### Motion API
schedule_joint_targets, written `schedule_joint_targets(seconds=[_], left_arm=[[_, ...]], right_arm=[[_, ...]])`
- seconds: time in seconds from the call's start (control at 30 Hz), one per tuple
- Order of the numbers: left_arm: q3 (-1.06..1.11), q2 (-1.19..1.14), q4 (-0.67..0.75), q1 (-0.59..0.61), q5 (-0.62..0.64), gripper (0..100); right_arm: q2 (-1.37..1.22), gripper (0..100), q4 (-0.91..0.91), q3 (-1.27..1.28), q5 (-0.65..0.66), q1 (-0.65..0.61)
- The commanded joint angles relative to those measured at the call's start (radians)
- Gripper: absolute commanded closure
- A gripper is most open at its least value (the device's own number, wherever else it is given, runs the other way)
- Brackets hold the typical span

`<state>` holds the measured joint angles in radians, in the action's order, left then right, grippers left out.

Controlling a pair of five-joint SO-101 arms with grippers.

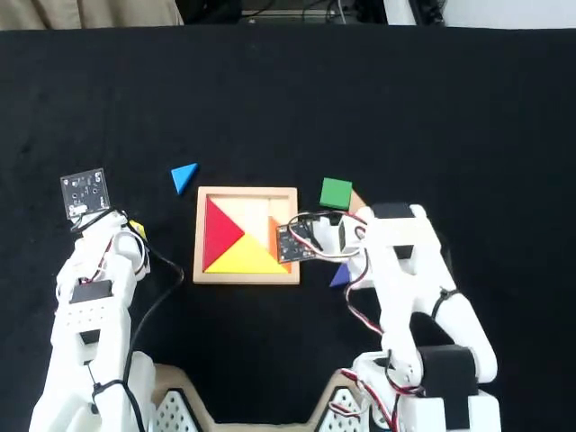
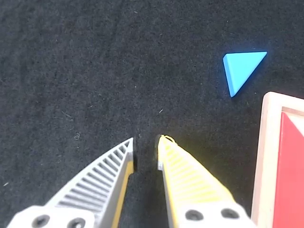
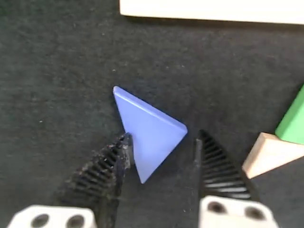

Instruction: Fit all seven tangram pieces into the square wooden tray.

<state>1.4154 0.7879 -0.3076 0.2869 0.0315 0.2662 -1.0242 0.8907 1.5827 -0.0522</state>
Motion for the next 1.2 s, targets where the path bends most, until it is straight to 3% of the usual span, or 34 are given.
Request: schedule_joint_targets(seconds=[0.0,0.43,0.67,1.0,1.17], left_arm=[[-0.008,0.020,0.020,-0.013,0.003,90],[-0.008,0.020,0.020,-0.013,0.003,90],[-0.008,0.020,0.020,-0.013,0.003,90],[-0.008,0.020,0.020,-0.013,0.003,90],[-0.008,0.020,0.020,-0.013,0.003,90]], right_arm=[[-0.002,68.8,0.017,0.012,0.009,-0.009],[-0.008,71.1,0.114,0.073,0.060,-0.011],[-0.008,84.9,0.172,0.107,0.060,-0.014],[0.008,87.8,0.158,0.085,0.055,-0.017],[0.094,95.3,-0.008,-0.070,-0.172,-0.089]])
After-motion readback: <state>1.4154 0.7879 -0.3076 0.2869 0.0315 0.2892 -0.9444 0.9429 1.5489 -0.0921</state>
